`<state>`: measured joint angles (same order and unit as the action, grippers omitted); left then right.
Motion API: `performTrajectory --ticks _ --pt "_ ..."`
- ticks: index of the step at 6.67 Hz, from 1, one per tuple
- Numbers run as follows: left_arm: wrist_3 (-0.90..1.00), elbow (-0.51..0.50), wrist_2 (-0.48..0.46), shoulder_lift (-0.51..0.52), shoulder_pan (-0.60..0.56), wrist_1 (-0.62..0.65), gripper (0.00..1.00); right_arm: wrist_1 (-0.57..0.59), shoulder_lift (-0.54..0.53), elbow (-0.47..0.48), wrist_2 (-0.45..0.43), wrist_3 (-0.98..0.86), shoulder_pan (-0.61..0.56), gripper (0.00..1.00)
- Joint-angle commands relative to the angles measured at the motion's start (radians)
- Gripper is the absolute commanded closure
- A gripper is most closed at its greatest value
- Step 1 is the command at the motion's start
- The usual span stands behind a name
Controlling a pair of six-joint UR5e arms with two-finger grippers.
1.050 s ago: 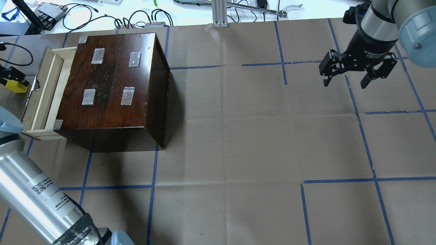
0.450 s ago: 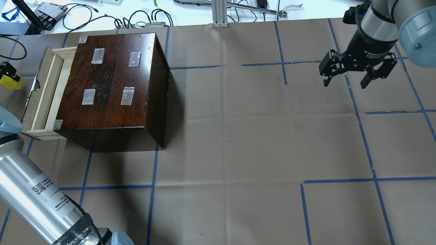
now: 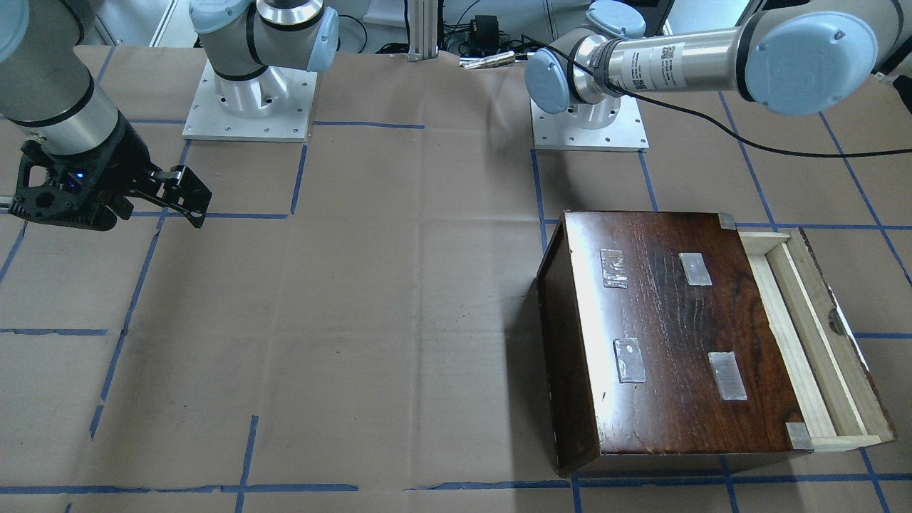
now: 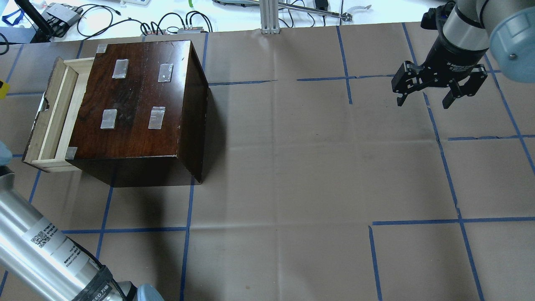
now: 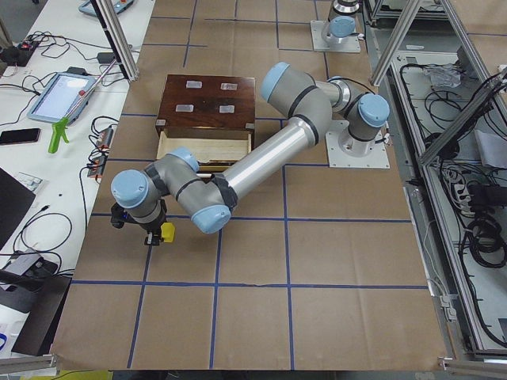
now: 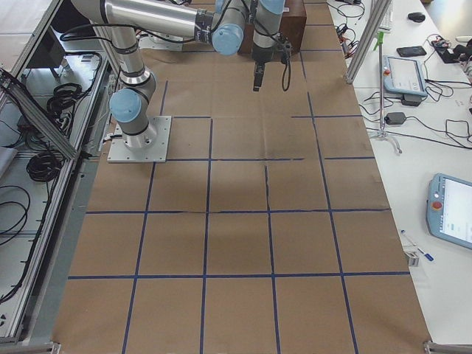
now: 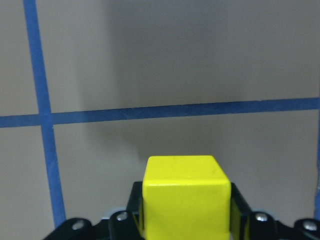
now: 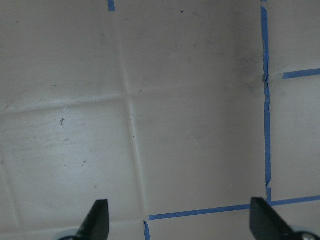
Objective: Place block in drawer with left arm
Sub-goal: 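Lower the left gripper and grasp the yellow cube, then carry the yellow cube over the open drawer and release it inside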
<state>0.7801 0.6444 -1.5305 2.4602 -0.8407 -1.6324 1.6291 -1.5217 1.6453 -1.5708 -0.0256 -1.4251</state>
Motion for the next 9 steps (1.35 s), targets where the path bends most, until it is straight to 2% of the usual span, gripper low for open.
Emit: performTrajectory --ticks 1,2,4,5,7,9 --pt "-0.053 0.117 0.004 -0.165 -0.003 -0.113 0.75 0.000 0.000 0.001 0.000 0.001 0.000 0.00" --pt "-0.068 0.262 0.010 -0.272 -0.004 -0.078 0.76 0.000 0.000 0.001 0.000 0.001 0.000 0.00" --pt "-0.128 0.545 0.010 -0.453 -0.050 0.107 0.76 0.000 0.000 -0.001 0.000 0.000 0.000 0.00" --pt "-0.154 0.652 0.007 -0.525 -0.088 0.199 0.76 0.000 0.000 0.001 0.000 0.000 0.000 0.00" --pt "-0.298 0.769 0.007 -0.607 -0.196 0.227 0.76 0.000 0.000 0.001 0.000 0.001 0.000 0.00" --pt "-0.346 0.823 0.006 -0.618 -0.253 0.229 0.76 0.000 0.001 0.001 0.000 0.000 0.000 0.00"
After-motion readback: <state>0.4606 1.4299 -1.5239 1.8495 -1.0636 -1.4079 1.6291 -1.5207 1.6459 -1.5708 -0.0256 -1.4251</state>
